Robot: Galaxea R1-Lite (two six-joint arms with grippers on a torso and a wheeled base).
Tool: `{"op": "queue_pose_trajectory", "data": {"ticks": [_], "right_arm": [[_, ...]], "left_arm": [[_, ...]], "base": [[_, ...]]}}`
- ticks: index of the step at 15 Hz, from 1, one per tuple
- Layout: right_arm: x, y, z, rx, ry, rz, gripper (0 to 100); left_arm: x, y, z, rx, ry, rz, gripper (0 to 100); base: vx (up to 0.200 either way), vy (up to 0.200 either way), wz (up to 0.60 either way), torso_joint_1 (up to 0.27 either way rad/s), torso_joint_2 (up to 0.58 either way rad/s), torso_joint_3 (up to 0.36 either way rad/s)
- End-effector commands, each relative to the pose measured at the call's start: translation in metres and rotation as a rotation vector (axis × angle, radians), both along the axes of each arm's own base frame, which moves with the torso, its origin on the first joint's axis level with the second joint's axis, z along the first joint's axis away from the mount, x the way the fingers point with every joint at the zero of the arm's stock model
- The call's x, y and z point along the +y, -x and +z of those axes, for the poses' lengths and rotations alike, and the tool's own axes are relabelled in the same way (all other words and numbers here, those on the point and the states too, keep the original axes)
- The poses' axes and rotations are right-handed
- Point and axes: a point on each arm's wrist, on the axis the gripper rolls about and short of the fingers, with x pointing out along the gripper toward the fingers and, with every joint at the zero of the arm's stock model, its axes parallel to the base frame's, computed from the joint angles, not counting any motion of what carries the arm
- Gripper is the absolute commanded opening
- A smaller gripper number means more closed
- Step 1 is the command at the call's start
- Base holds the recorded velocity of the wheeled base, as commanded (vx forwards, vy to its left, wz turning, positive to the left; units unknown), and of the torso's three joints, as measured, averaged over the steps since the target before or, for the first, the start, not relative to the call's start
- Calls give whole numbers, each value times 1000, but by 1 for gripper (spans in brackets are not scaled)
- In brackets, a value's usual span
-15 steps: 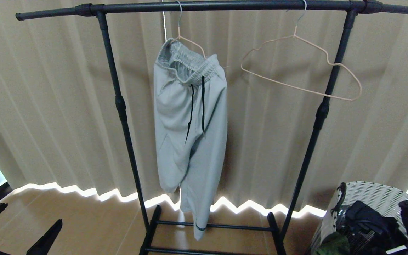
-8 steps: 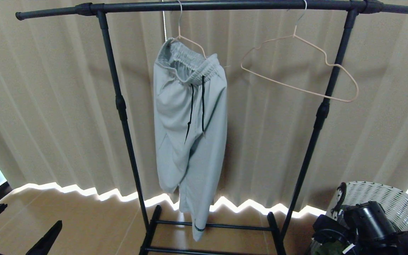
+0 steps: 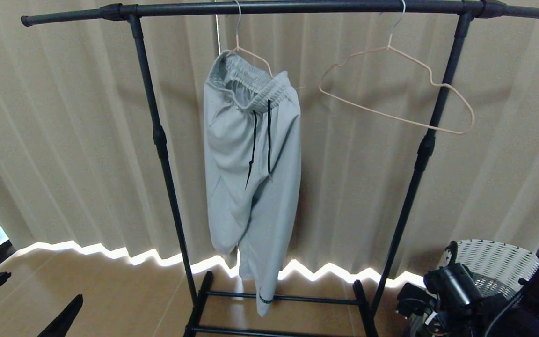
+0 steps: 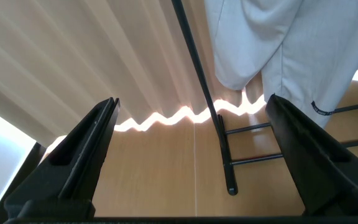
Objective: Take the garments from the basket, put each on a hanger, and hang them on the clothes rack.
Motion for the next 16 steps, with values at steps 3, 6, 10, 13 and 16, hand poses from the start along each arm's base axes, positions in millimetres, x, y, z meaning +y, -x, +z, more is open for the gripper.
{"op": "queue_pose_trajectory", "data": {"ticks": [3,6,10,13,16], "right_arm": [[-4,-11,-12,22,22,-34,100],[-4,-13,-10,13,20,-36,0],[-4,-13,-11,-10,13,-39,0],[-4,-9,-6,-86,-9,-38,0],[-8,6,36,-393,-95,-38,0]], "left_arm": [[0,0,0,4,-1,0,100],[0,0,0,4,-1,0,100],[0,0,-1,5,-1,0,100],[0,0,-3,25,-6,0,100],[0,0,-3,33,-6,0,100]], "base": [[0,0,0,0,0,0],[0,0,0,0,0,0],[0,0,0,0,0,0],[0,0,0,0,0,0],[0,0,0,0,0,0]]}}
